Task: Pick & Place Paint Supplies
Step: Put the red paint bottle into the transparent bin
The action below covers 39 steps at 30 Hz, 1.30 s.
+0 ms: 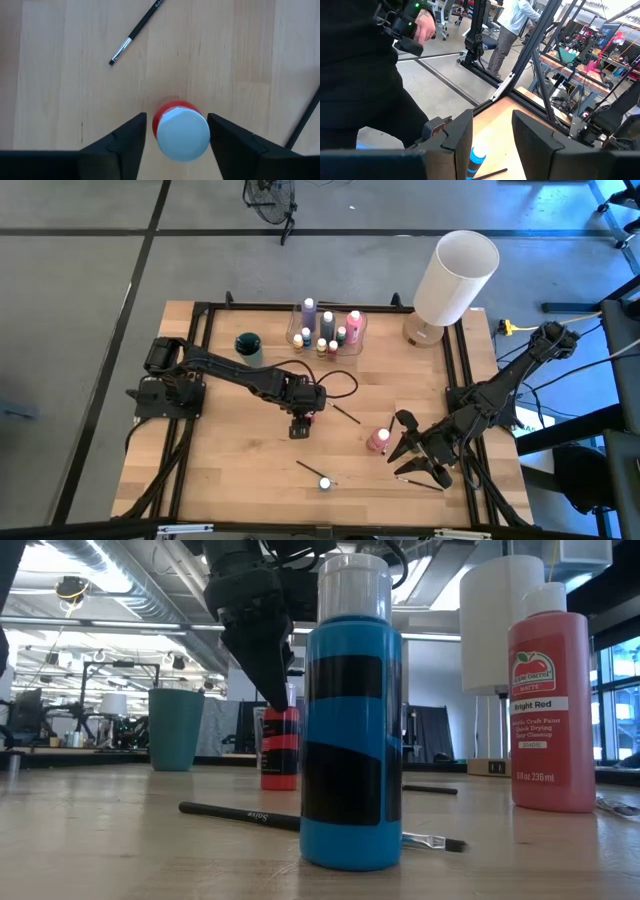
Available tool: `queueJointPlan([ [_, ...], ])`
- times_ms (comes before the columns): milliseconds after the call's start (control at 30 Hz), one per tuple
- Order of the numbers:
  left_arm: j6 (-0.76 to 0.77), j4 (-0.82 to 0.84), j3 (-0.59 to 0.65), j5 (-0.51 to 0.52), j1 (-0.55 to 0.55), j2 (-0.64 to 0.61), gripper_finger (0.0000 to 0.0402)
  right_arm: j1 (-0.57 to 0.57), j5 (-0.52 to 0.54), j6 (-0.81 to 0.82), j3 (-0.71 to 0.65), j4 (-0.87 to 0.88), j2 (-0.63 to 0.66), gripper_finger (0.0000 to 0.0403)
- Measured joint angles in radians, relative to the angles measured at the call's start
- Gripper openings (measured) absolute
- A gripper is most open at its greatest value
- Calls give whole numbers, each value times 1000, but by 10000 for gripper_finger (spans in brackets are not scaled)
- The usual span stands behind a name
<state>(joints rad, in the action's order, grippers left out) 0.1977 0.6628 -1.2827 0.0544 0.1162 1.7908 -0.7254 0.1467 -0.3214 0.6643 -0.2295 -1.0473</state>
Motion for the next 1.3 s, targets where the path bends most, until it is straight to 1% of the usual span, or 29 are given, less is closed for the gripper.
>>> queueJointPlan([
  [200,21,0,0,0,0,0,152,0,0,0,0,-3,0,140],
  [300,25,3,-1,0,0,0,131,0,0,0,0,-4,0,140],
  [600,50,12,-2,-10,5,-1,128,0,0,0,0,-5,0,140],
  [800,44,6,-6,-18,36,-1,128,1,4,0,0,1,0,140],
  [900,28,15,-23,-16,59,2,128,1,22,0,0,4,0,140],
  [1000,11,61,-71,45,84,2,128,1,36,0,0,10,0,140],
  [1133,7,198,-162,158,107,3,127,1,36,0,0,10,0,140],
  [1200,5,270,-220,181,111,2,124,1,36,0,0,10,0,140],
  [1300,-6,359,-308,189,112,2,124,1,36,0,0,10,0,140],
])
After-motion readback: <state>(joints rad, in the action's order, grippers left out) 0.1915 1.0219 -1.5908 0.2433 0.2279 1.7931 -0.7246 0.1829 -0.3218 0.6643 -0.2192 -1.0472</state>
